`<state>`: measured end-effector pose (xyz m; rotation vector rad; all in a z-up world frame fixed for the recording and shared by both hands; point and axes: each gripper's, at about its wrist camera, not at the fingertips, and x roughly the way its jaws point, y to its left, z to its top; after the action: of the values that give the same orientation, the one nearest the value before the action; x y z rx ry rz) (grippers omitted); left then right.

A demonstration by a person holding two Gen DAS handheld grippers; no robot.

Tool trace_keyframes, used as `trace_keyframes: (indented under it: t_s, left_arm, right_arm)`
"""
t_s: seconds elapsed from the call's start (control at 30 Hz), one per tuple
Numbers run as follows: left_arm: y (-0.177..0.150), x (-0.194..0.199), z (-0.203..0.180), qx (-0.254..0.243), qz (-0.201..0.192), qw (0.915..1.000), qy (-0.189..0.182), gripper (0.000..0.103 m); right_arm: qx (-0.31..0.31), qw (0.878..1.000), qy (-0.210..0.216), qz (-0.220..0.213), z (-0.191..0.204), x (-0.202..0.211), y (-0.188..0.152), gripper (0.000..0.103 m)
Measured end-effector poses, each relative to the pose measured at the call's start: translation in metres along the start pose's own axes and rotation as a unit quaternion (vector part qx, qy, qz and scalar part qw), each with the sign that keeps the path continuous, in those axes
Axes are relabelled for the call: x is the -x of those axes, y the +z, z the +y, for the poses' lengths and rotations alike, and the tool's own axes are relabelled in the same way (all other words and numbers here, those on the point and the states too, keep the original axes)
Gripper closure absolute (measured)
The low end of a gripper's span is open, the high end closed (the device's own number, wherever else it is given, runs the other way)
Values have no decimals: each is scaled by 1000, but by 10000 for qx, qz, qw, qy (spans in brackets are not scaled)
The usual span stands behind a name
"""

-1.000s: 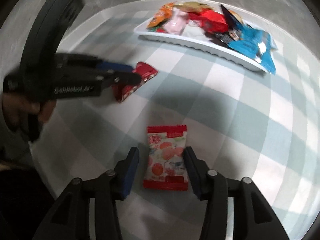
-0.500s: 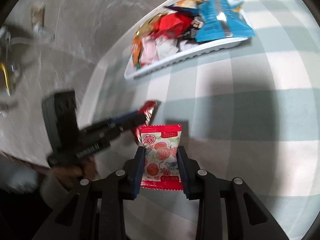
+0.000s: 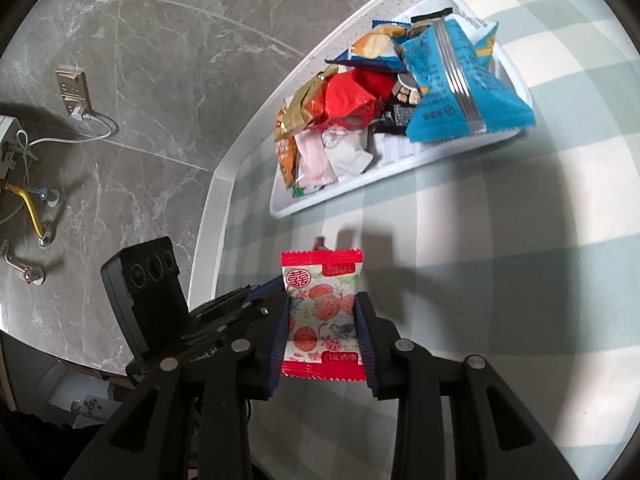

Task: Organize snacks

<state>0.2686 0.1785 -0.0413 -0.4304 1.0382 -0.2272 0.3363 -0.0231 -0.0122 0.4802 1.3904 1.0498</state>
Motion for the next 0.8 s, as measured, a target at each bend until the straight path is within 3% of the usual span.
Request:
trace_keyframes:
  t_s: [0.43,0.63,0.8]
  left_arm:
    - [3,2,1,88,-116,9999,-11,92]
    - [10,22,2,177,-372,9990,-150,92]
    - [31,47,3,348,-815,9955,-337,92]
  right_arm:
    - [-102,9999,43,-39,-8,2,2,68]
    - [-104,9999,92,-89,-7,5,4,68]
    - [-54,9996,150,-228,-2,10,17,68]
